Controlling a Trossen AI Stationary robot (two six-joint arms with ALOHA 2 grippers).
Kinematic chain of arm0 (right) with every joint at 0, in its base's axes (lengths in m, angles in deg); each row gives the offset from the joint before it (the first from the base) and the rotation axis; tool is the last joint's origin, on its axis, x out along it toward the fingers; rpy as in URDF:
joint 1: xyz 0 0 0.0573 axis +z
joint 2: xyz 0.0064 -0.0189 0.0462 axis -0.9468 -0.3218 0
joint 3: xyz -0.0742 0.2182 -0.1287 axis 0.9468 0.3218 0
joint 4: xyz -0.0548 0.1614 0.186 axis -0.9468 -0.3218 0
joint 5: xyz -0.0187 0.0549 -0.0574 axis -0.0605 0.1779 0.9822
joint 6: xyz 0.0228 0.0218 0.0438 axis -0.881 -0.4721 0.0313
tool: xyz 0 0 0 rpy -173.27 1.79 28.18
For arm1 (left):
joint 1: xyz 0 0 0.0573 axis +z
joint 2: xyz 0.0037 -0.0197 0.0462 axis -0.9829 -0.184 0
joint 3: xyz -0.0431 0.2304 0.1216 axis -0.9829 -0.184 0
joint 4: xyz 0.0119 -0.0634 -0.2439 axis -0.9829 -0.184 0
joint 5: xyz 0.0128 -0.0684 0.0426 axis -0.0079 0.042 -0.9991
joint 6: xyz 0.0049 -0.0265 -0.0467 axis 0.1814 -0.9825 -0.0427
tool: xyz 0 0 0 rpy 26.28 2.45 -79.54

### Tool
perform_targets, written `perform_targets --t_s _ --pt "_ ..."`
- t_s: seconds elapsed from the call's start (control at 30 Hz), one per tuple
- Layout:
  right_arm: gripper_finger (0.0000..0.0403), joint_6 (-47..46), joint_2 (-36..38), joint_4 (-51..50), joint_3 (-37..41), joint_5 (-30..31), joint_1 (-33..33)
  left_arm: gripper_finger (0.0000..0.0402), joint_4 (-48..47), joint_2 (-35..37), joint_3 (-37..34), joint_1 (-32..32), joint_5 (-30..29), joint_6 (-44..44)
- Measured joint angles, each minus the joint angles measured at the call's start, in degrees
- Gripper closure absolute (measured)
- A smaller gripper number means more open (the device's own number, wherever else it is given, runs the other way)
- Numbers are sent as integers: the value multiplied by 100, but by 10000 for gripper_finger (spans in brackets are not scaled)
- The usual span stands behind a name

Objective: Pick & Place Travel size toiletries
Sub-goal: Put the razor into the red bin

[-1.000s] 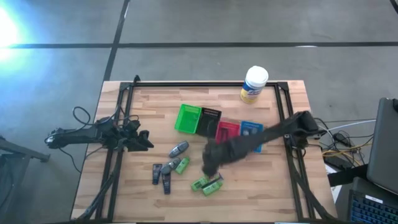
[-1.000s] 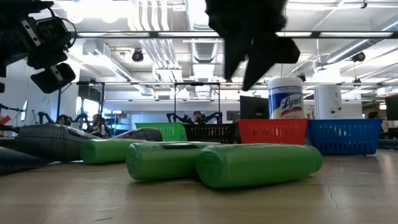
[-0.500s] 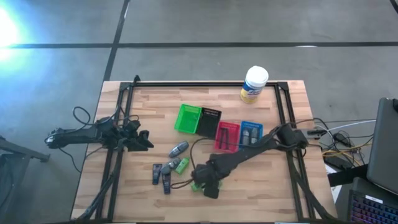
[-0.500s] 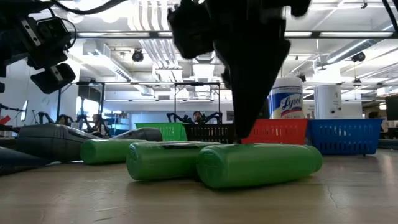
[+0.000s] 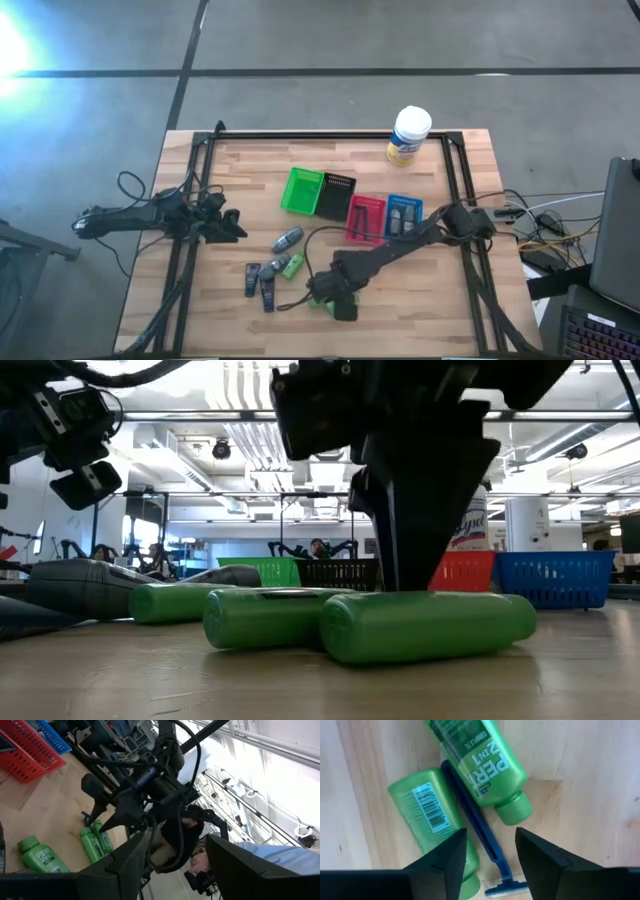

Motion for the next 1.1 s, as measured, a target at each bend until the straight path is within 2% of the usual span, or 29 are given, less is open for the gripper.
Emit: perform_targets --t_s 0.27,0.5,0.8,1.1 --pt "194 146 -46 18 136 -125 129 188 0 0 0 -2 -1 14" --pt "192 368 -73 145 177 -39 145 188 0 0 1 -2 -3 67" --pt "253 992 -304 272 168 104 145 188 -9 -1 1 -1 -6 62" --pt "371 827 -321 92 161 94 136 188 -3 0 -1 -2 -12 58"
